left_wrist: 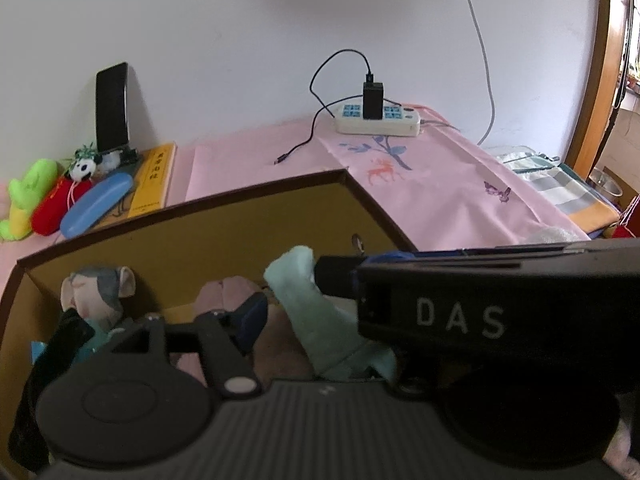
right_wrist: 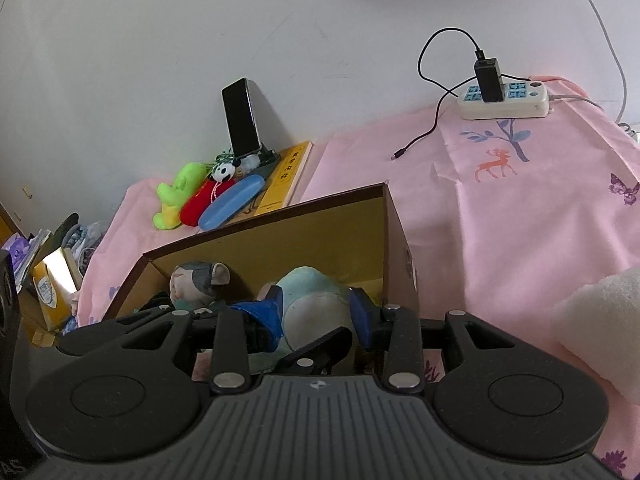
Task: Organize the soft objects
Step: 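Lower the hat into the cardboard box and open the right gripper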
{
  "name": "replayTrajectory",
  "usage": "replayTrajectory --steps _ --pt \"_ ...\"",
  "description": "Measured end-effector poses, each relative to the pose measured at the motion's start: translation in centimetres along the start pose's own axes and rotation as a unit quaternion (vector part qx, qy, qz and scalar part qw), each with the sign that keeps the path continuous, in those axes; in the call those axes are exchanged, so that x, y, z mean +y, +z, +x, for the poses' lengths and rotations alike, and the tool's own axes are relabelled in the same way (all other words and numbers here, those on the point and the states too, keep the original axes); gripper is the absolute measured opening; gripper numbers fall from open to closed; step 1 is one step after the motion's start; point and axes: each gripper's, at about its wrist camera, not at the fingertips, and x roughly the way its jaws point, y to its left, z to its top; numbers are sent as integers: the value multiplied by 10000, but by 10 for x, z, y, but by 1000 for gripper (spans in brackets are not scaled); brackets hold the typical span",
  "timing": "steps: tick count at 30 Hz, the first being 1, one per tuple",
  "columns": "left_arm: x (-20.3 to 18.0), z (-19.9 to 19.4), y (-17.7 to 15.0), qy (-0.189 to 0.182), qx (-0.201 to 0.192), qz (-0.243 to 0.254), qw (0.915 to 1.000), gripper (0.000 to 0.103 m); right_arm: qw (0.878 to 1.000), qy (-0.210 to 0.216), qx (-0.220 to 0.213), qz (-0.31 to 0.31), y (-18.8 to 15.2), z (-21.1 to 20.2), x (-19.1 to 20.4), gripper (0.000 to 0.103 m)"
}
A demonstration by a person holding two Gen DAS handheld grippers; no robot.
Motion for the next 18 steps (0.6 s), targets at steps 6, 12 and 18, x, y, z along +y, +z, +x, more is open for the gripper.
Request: replayTrajectory --steps 6,12,18 --pt "0 2 0 0 32 -31 10000 65 9998 -108 -87 -170 -4 0 4 20" --pt "1 1 -1 11 21 -44 10000 65 9996 -134 -130 -208 -5 0 5 20" --pt "0 1 0 115 49 -91 9999 66 9997 -214 -119 -43 -5 -3 2 20"
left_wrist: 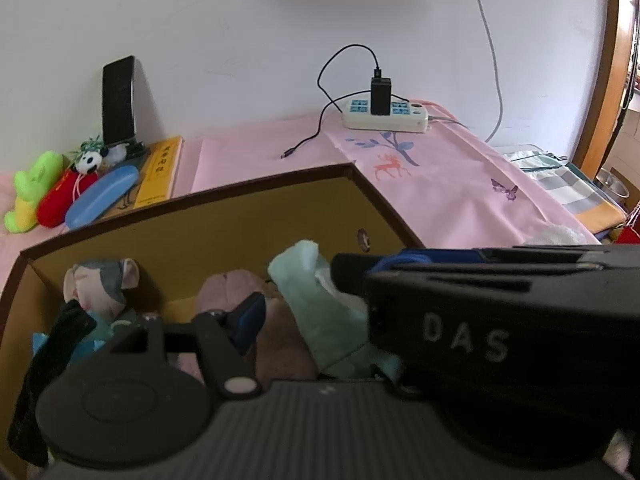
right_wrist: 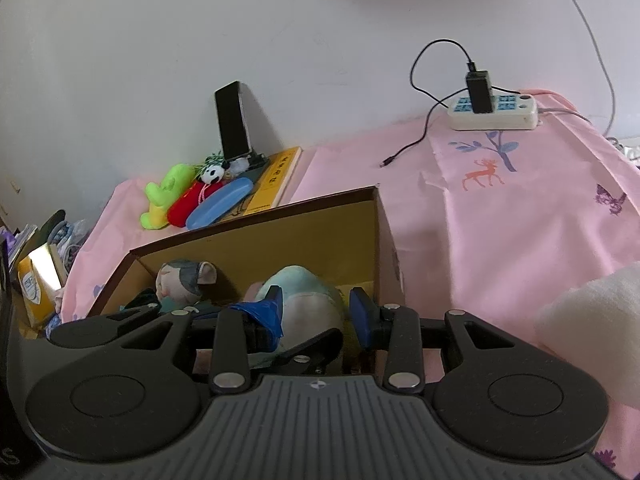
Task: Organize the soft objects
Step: 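Lower the hat into the cardboard box and open the right gripper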
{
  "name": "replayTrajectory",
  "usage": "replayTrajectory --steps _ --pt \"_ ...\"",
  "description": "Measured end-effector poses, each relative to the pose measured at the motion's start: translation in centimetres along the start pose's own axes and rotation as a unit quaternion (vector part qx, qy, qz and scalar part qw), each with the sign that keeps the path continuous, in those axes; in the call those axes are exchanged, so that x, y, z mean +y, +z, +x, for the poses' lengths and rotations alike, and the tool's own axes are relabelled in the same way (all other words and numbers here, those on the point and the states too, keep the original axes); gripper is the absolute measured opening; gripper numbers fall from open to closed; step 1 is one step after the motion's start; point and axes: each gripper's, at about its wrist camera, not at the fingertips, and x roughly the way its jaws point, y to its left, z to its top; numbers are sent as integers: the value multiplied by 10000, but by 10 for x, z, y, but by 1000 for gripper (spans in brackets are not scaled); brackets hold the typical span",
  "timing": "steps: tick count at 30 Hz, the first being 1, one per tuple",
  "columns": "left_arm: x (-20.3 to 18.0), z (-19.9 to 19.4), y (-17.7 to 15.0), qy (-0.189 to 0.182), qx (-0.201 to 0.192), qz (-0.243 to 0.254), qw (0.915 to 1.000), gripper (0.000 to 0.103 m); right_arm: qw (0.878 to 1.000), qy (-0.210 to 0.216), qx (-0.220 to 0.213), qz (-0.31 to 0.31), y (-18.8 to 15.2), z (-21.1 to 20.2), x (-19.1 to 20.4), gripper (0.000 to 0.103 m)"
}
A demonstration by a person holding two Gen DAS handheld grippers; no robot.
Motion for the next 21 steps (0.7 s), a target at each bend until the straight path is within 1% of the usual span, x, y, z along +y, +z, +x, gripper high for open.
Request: replayTrajectory --steps 3,9,15,21 --pt "0 0 0 48 32 -43 10000 66 9999 20 26 96 0 -1 -2 20" --pt "-1 1 -1 110 22 -42 9999 67 9999 -66 -60 -116 -5 -1 3 20" --pt "0 -1 -2 176 -15 -78 9998 67 9999 -25 -83 78 -5 -3 -1 19" --pt "1 -1 -7 316 87 -173 9993 67 9997 -21 6 246 -6 -9 0 19"
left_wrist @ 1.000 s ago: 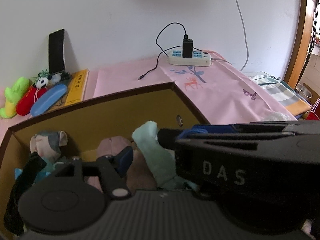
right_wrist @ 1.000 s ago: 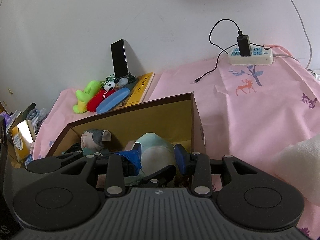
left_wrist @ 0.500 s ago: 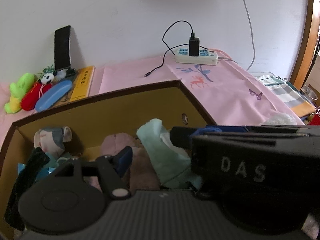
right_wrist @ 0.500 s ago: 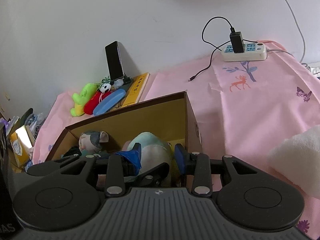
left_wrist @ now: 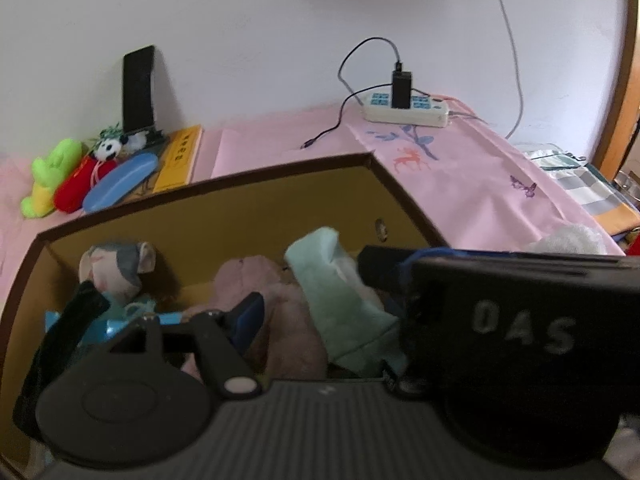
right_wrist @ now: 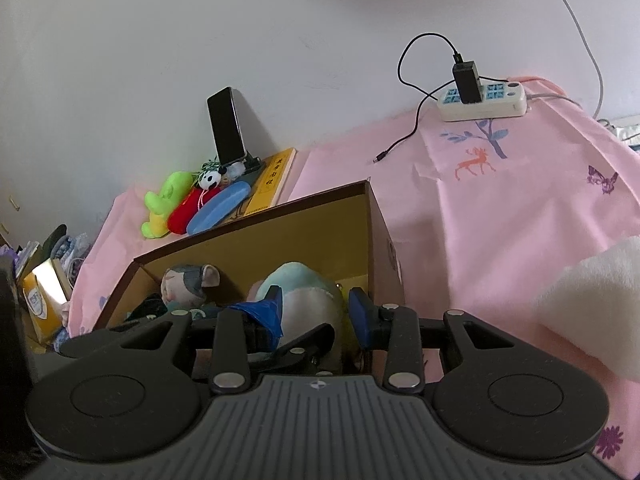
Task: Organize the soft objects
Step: 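Lower the hat into the cardboard box and open the right gripper, then move the right gripper back to the white fluffy item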
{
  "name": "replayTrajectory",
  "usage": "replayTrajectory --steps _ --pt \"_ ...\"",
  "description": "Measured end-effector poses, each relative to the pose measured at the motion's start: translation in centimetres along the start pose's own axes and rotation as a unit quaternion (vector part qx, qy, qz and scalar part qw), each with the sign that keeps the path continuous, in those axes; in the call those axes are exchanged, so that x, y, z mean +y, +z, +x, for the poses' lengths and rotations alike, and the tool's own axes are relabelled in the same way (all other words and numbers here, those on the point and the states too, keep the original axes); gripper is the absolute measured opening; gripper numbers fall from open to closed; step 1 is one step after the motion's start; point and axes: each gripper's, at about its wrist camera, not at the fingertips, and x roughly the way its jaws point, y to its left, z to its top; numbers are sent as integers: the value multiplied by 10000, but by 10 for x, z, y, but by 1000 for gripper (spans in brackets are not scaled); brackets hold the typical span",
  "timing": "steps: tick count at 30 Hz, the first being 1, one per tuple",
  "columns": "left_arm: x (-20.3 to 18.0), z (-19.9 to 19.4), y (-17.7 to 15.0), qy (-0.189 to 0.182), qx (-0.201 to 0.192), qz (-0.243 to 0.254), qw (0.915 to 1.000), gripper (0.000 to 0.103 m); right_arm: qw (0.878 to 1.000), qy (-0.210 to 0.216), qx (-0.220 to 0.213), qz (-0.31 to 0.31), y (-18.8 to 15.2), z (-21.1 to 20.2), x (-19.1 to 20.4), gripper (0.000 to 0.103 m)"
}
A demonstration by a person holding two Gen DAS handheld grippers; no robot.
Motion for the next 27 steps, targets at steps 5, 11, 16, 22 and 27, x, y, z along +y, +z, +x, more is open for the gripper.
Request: replayTrajectory --steps 5,11,16,22,27 --pt "4 -10 -4 36 1 -187 9998 67 9999 -73 -18 -72 -4 -9 5 20" --pt "-1 -26 -11 239 31 -166 9996 68 9996 -158 -169 -163 -12 -28 10 20" --pt "-5 -45 -19 323 19 -247 9992 69 9992 -198 -282 -196 -22 -48 13 21" --pt "-14 -67 -32 538 -14 -196 9984 69 9989 -183 -399 -187 -32 -68 13 21" --pt "-20 -87 -38 798 -160 -139 9966 69 9978 -249 -541 -291 -44 -86 15 21"
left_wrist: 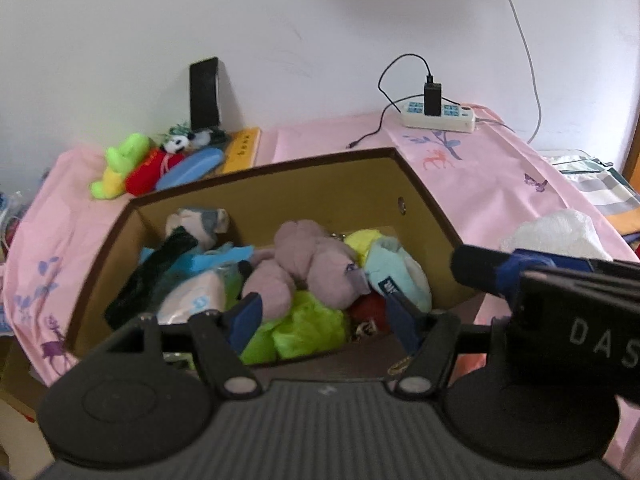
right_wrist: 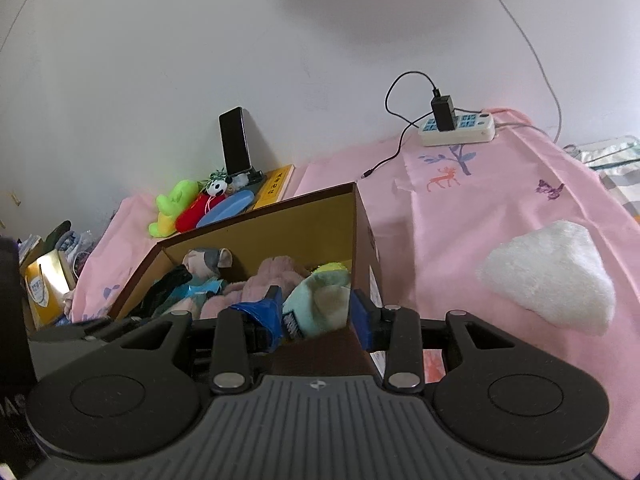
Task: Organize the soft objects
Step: 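Move the right gripper back to the white fluffy item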
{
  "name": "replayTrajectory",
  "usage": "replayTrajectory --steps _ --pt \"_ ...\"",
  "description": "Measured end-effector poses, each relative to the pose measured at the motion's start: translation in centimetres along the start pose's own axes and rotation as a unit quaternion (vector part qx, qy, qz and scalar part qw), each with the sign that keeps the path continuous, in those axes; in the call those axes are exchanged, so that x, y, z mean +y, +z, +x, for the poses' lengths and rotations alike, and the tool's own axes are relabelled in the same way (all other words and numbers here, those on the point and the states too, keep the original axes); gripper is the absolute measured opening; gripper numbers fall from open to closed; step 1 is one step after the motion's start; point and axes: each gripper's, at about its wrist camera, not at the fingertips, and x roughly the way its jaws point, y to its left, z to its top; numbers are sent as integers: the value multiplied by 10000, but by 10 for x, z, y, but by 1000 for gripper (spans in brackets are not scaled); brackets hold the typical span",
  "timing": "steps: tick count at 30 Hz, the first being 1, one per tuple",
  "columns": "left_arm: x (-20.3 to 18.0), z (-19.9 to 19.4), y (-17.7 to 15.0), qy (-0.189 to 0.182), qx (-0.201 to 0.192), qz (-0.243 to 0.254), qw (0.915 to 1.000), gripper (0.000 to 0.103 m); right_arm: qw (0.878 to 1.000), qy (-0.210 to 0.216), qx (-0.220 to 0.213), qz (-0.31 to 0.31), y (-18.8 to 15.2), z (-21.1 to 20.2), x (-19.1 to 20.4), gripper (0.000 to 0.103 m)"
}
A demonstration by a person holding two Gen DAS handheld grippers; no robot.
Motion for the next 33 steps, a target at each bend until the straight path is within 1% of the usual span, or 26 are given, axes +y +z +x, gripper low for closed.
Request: replayTrajectory --steps 4,7,9,14,19,23,28,33 --pt "-3 -13 -8 22 -36 11 10000 70 9999 0 -114 -75 -7 -12 0 21" --pt "-8 -19 -19 107 -36 57 9999 70 9999 32 -133 -61 -15 -19 -2 21" --pt "-10 -22 -28 87 -7 64 9999 70 9999 65 -106 -32 -21 -22 -4 21" --pt "-17 -23 -50 -187 186 41 9996 70 10000 90 13 7 -37 -29 -13 21" --pt "-34 -24 -67 -424 231 112 9988 70 10000 -80 22 36 -49 -37 -27 21" --pt "-52 -26 -71 -583 152 298 9977 70 9997 -252 25 32 -56 -41 -39 21" --pt "-69 -26 -75 -809 132 477 9955 70 9992 -344 43 190 -60 -42 -55 21" --pt "-87 -21 -74 -1168 135 615 9912 70 9979 -545 -39 355 -60 -47 -81 21"
